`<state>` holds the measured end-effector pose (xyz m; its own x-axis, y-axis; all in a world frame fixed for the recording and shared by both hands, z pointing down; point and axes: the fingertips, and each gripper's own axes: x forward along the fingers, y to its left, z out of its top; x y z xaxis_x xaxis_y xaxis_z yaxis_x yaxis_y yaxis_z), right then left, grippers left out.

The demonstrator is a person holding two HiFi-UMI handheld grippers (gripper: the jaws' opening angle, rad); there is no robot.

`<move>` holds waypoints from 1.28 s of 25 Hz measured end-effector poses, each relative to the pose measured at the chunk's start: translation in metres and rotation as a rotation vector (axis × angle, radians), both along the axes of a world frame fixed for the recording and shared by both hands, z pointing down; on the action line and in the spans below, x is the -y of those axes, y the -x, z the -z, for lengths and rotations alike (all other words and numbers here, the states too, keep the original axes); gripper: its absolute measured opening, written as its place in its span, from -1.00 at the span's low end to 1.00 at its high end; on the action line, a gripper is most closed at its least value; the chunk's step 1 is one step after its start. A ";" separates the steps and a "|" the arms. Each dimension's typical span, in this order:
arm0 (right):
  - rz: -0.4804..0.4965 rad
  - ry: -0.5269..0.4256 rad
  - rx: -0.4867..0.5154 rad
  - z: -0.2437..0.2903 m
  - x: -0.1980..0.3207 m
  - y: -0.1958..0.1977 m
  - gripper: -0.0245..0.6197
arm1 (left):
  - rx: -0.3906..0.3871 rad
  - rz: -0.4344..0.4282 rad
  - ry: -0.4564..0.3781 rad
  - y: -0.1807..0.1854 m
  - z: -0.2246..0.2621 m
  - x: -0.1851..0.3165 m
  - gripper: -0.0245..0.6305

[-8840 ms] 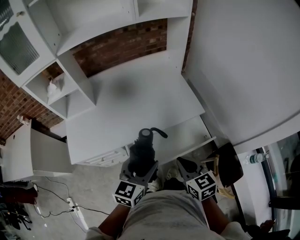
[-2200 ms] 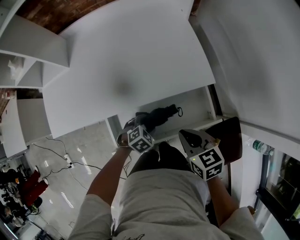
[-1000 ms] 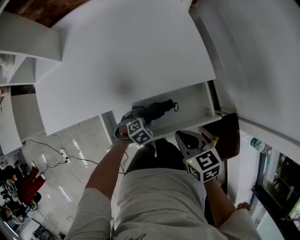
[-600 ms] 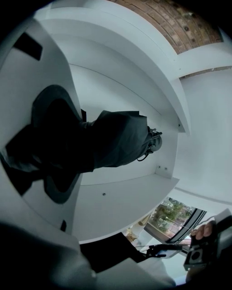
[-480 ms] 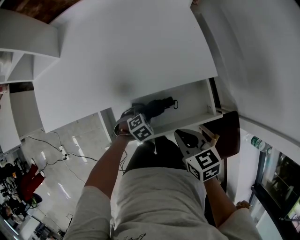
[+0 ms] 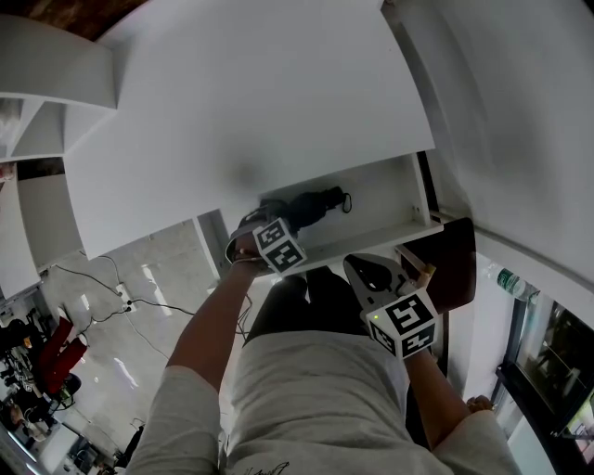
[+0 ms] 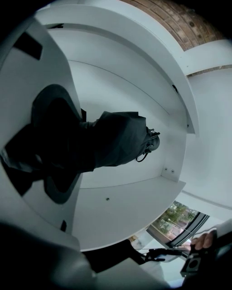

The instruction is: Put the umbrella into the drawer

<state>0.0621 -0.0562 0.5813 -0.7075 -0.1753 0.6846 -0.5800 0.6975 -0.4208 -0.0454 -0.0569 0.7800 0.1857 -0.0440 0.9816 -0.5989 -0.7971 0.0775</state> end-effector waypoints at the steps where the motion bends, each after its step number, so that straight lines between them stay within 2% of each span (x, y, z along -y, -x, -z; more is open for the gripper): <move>1: 0.002 0.001 0.001 -0.001 0.000 0.000 -0.83 | 0.002 0.001 0.000 -0.001 -0.001 0.000 -0.07; 20: 0.009 0.010 0.008 -0.005 0.005 -0.002 -0.83 | 0.034 -0.004 0.028 -0.002 -0.008 -0.001 -0.03; 32: 0.015 0.013 0.016 -0.004 0.005 0.003 -0.83 | 0.022 -0.038 0.022 -0.004 -0.005 -0.006 0.02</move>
<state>0.0586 -0.0610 0.5855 -0.7208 -0.1554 0.6755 -0.5626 0.7004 -0.4392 -0.0411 -0.0513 0.7848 0.1652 -0.0158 0.9861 -0.5700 -0.8175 0.0823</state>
